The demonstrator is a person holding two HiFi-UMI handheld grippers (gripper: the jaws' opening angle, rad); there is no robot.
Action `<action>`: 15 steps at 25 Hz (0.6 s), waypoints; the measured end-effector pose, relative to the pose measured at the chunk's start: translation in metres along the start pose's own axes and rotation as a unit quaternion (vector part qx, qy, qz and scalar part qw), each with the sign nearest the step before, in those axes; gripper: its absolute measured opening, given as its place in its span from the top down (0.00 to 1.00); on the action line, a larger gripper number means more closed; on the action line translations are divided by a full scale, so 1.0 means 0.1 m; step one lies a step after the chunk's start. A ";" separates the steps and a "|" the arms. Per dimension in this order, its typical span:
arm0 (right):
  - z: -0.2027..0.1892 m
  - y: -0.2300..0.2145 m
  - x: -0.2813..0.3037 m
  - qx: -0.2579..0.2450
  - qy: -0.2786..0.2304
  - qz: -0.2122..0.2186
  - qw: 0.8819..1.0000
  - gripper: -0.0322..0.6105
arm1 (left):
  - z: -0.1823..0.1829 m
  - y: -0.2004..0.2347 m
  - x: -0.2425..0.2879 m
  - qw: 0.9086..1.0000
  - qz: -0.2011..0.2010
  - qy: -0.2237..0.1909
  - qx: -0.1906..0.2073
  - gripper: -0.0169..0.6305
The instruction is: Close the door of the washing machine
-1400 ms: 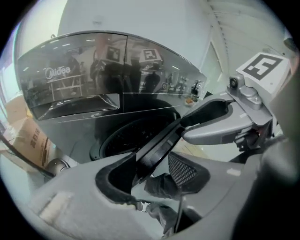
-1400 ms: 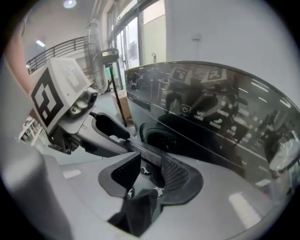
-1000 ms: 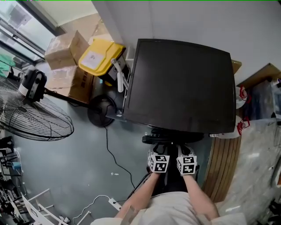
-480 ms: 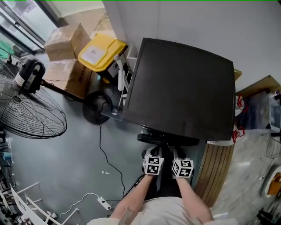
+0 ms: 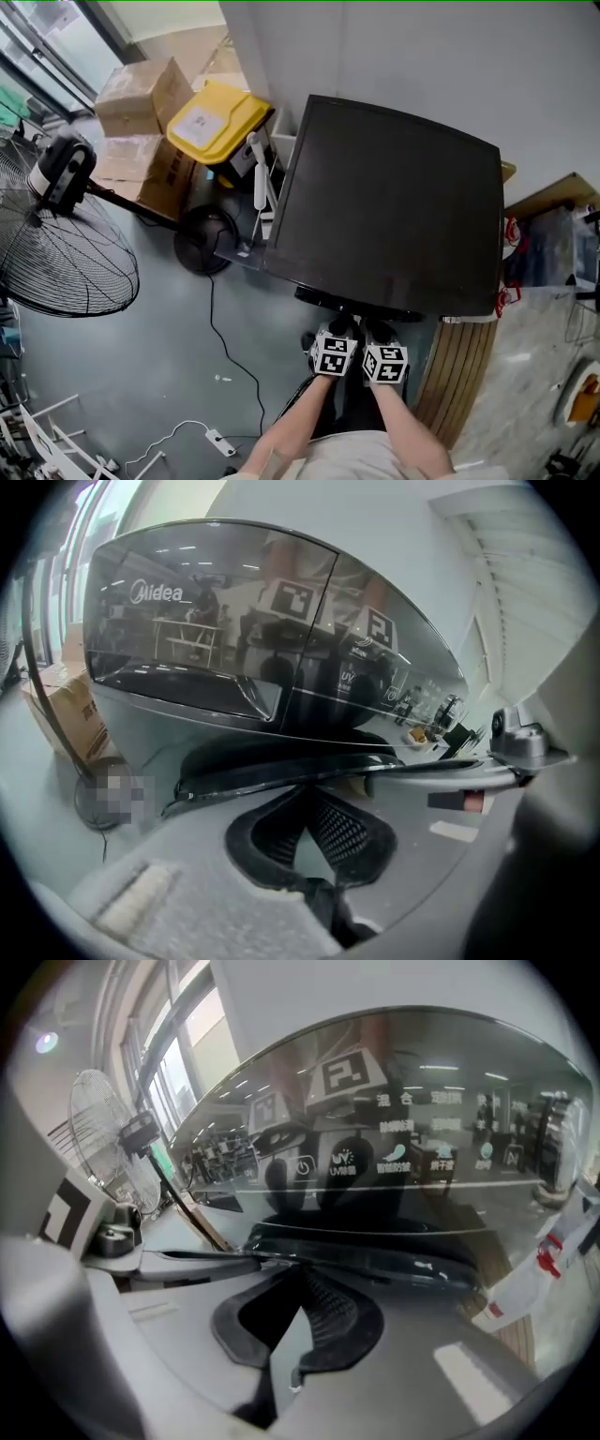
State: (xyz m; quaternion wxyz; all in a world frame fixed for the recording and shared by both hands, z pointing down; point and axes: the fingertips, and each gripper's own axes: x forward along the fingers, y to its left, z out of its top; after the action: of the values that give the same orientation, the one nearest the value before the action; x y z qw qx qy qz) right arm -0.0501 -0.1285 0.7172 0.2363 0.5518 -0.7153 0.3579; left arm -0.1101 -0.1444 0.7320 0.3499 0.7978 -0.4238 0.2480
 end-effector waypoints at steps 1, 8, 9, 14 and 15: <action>0.01 0.00 0.00 0.019 -0.008 -0.006 1.000 0.95 | 0.01 0.01 0.00 1.000 -0.002 0.001 -0.001 0.96; 0.13 -0.09 -0.10 0.091 -0.076 -0.065 0.991 0.95 | 0.00 0.03 -0.03 0.999 -0.018 -0.016 -0.028 0.97; 0.15 -0.11 -0.10 0.095 -0.077 -0.064 0.990 0.95 | 0.01 0.02 -0.01 0.999 -0.019 -0.015 -0.027 0.97; 0.16 -0.12 -0.10 0.089 -0.075 -0.058 0.991 0.95 | 0.02 0.00 0.00 0.999 -0.026 -0.019 -0.023 0.96; 0.17 -0.12 -0.10 0.085 -0.077 -0.060 0.992 0.95 | 0.03 0.01 0.01 0.999 -0.024 -0.020 -0.022 0.96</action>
State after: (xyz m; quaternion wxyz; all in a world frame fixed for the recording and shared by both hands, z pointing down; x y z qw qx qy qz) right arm -0.0345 -0.1372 0.7026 0.1537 0.6374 -0.6641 0.3592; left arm -0.1097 -0.1474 0.7312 0.3642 0.8048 -0.4170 0.2139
